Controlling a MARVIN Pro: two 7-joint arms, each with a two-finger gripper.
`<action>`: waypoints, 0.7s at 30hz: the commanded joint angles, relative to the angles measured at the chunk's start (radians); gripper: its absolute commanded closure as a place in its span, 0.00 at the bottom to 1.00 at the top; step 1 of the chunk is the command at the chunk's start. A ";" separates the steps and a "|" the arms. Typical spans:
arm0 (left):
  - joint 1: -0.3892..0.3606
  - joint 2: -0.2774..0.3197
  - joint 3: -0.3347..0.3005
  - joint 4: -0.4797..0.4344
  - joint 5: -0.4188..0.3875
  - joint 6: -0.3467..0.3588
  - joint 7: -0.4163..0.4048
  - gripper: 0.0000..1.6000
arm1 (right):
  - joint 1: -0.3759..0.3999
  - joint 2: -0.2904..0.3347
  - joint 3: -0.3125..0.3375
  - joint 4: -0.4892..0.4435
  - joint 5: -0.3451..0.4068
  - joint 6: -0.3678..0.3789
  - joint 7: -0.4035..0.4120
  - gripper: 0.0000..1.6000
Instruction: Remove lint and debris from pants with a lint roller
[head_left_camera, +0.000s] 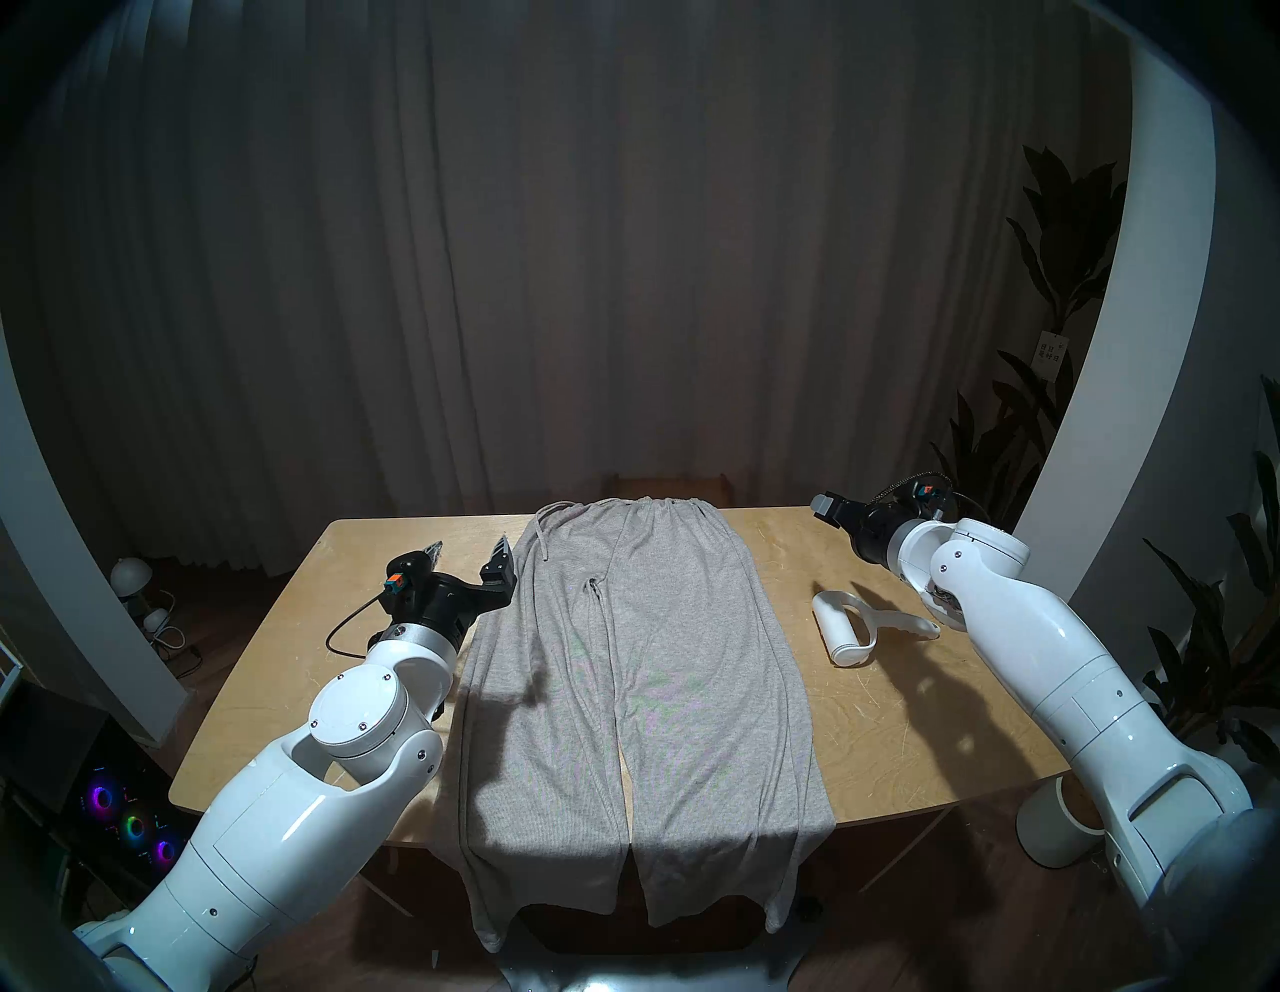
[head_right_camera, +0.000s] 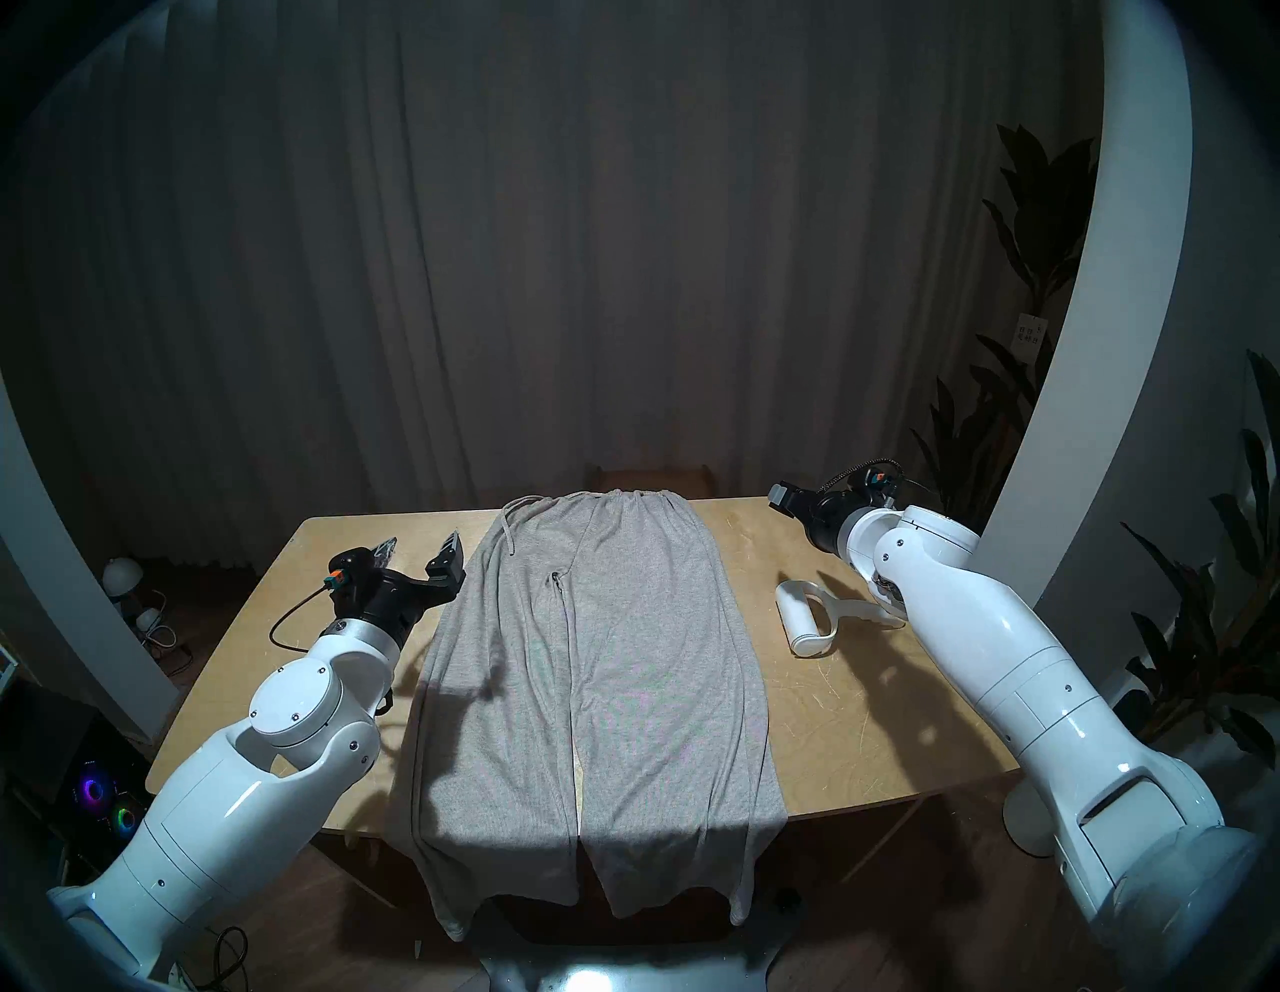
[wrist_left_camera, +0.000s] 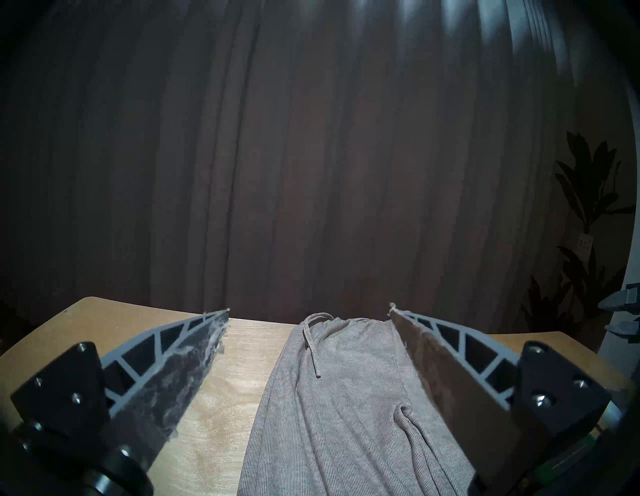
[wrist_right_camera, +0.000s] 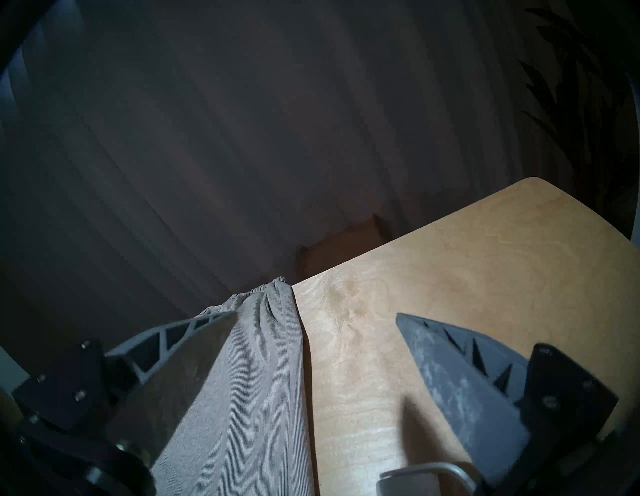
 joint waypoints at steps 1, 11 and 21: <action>-0.031 -0.004 -0.006 -0.010 0.007 -0.002 0.003 0.00 | 0.062 0.031 -0.098 -0.011 -0.190 -0.075 0.093 0.00; -0.087 -0.012 -0.021 0.020 0.019 -0.007 0.025 0.00 | 0.071 0.060 -0.160 0.059 -0.424 -0.221 0.196 0.00; -0.116 -0.034 -0.013 0.057 0.024 -0.004 0.037 0.00 | 0.007 0.029 -0.066 0.045 -0.454 -0.385 0.240 0.00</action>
